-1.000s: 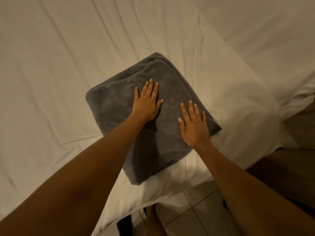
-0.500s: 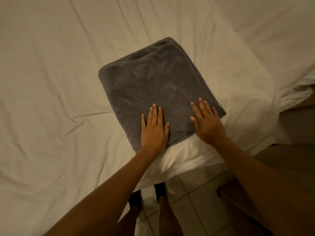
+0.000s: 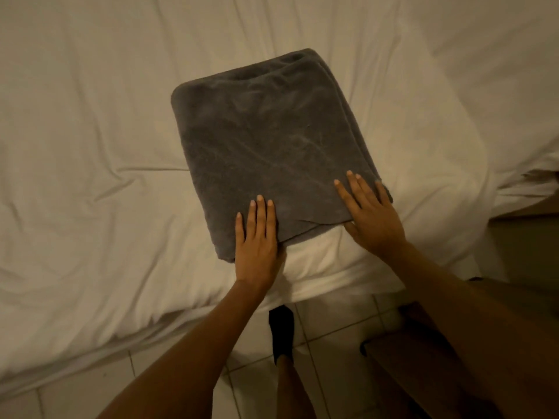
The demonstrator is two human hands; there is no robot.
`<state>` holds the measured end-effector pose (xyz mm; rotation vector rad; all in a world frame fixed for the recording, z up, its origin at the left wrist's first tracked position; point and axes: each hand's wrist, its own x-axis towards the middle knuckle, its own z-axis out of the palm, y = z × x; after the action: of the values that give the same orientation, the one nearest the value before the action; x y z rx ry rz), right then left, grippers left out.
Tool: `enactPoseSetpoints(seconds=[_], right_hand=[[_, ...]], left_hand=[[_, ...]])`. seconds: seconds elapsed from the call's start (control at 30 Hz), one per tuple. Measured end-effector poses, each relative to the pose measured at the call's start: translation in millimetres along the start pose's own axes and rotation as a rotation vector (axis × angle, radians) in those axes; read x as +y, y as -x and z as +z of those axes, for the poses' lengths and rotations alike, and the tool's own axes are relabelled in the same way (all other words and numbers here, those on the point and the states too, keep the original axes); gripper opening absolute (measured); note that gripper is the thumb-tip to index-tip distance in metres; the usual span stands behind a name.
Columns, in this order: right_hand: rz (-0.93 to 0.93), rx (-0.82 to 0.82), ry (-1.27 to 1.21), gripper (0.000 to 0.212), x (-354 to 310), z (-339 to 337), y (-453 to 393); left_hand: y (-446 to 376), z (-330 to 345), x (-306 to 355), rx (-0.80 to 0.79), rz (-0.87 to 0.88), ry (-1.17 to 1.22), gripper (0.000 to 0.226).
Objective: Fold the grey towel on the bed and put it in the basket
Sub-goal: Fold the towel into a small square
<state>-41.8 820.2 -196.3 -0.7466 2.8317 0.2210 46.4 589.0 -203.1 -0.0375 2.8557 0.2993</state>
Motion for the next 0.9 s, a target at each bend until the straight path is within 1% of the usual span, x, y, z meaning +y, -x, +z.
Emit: enactPoseSetpoints(seconds=[0.1,0.2,0.27,0.4,0.5,0.57,0.67,0.77,0.83,0.9], right_hand=[[0.04,0.107,0.058,0.073,-3,2,-9],[0.053,0.186,0.086,0.068,-6,7,-15],[0.042,0.204,0.062,0.069,-4,11,-17],[0.004,0.227,0.019,0.067,0,11,-21],[-0.021,0.216,0.014,0.063,1,6,-23],[-0.042,0.192,-0.006,0.063,3,0,-22],[-0.057,0.145,-0.018,0.061,4,-18,-18],[-0.076,0.161,-0.045,0.06,2,-42,-16],[-0.086,0.172,-0.084,0.073,-3,-60,-15],[-0.092,0.163,-0.096,0.085,-7,-81,-12]], left_hand=[[-2,4,0,0.052,-0.029,-0.086,0.079],[-3,9,2,0.13,-0.066,-0.125,0.068],[-4,12,2,0.156,-0.084,-0.143,0.065],[-9,12,1,0.15,-0.123,-0.185,0.068],[-12,11,-1,0.16,-0.127,-0.188,0.062],[-12,8,-3,0.146,-0.117,-0.193,0.06],[-10,-5,-7,0.062,-0.145,-0.219,0.06],[-10,-23,-14,-0.035,-0.174,-0.165,0.06],[-9,-38,-19,-0.059,-0.192,-0.103,0.061],[-5,-61,-23,-0.041,-0.219,-0.03,0.062]])
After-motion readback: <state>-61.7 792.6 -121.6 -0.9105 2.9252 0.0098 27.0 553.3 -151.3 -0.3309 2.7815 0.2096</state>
